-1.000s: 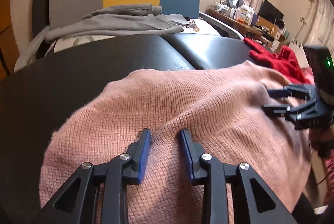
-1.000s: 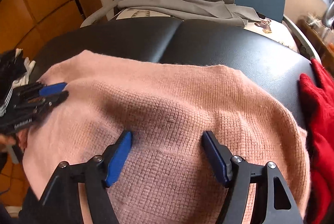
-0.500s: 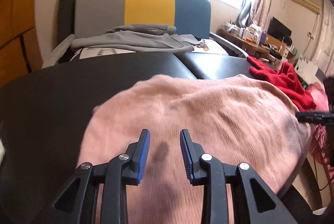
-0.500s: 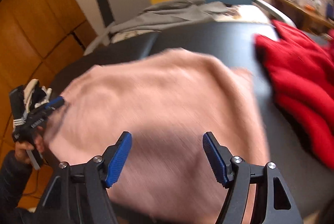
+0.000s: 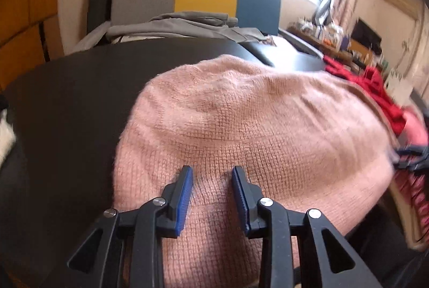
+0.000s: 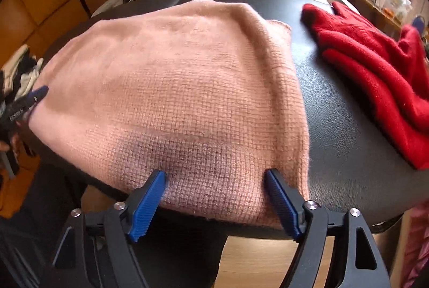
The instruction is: Fold clothes
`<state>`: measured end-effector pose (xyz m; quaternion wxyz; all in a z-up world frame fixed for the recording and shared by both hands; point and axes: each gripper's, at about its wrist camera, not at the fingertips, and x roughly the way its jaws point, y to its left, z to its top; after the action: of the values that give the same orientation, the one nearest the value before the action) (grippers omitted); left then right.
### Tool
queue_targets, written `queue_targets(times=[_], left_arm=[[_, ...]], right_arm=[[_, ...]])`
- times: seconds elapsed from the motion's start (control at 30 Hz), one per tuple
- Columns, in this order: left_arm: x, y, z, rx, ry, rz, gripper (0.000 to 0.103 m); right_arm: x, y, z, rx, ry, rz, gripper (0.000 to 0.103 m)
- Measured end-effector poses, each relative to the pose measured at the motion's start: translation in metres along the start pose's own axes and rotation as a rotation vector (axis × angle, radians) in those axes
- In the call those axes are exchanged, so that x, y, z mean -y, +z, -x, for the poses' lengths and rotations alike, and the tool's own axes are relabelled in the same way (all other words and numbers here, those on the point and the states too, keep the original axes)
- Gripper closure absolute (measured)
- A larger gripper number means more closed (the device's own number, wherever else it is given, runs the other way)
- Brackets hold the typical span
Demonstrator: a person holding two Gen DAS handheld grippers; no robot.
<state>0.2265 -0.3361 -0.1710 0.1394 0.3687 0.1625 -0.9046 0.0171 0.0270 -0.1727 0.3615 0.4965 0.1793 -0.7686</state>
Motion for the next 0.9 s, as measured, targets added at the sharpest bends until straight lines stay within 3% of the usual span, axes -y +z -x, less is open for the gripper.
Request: queue_targets(times=[0.1,0.27,0.4,0.5,0.6,0.67,0.8,0.9], left_arm=[[-0.017,-0.002,0.015,0.023,-0.023,0.113,0.071],[-0.049,0.002,0.042,0.102,-0.038,0.259,0.071],[-0.051,0.019,0.047,0.147,-0.033,0.235,0.071],[-0.035,0.021,0.031,0.087,-0.012,0.151,0.071],[-0.027,0.010,0.010,-0.016,0.061,0.102,0.071],[-0.034,-0.007,0.000,-0.056,0.070,0.126,0.071],[-0.039,-0.017,-0.001,-0.016,0.054,0.166,0.069],[-0.037,-0.010,0.003,-0.015,0.042,0.166,0.070]], right_arm=[[-0.006,0.006,0.003,-0.018,-0.016,0.000,0.019],[-0.020,0.042,0.029,0.127,0.004,0.007,0.019],[-0.039,0.082,0.020,0.160,0.026,0.038,0.019],[-0.049,0.104,-0.003,0.112,0.002,0.052,0.019],[-0.047,0.106,-0.020,0.064,-0.038,0.024,0.019],[-0.038,0.100,-0.030,0.051,-0.034,-0.013,0.017],[-0.039,0.093,-0.036,0.086,-0.040,-0.001,0.003],[-0.044,0.095,-0.039,0.087,-0.050,0.006,0.000]])
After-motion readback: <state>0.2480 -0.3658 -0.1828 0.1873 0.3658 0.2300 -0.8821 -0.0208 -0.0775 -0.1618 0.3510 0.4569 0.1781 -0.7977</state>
